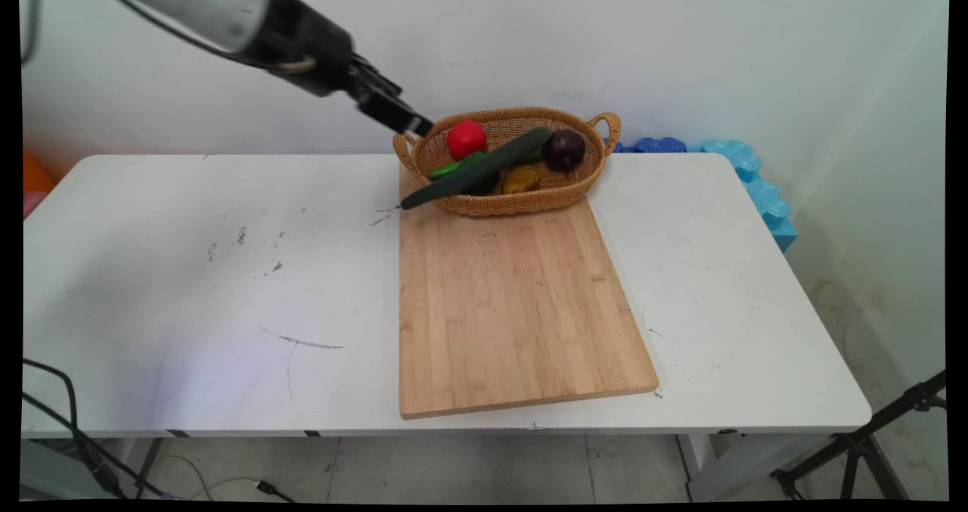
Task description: Pick up the cucumber from the vegetable basket
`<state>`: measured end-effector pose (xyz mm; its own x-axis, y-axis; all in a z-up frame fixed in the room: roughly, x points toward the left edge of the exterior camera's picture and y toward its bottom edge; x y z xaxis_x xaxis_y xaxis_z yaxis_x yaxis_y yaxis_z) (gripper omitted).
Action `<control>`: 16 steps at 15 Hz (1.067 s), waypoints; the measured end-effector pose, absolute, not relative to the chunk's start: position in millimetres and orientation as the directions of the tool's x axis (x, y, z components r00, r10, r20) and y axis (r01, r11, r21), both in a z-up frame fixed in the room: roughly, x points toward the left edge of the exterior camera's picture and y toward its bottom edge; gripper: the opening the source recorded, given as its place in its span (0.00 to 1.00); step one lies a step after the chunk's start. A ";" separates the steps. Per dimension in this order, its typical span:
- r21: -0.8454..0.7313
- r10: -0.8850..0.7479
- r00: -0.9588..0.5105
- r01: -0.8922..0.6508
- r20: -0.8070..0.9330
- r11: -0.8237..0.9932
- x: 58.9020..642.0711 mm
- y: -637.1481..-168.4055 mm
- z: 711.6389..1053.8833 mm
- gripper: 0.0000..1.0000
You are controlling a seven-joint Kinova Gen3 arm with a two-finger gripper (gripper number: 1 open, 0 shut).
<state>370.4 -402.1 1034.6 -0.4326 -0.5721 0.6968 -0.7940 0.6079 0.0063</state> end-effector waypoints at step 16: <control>-0.019 -0.702 -0.392 -0.880 0.595 0.474 289.7 -536.6 914.0 1.00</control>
<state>289.7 -536.6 914.0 -0.3916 -0.7022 0.5946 -0.8801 0.4744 -0.0194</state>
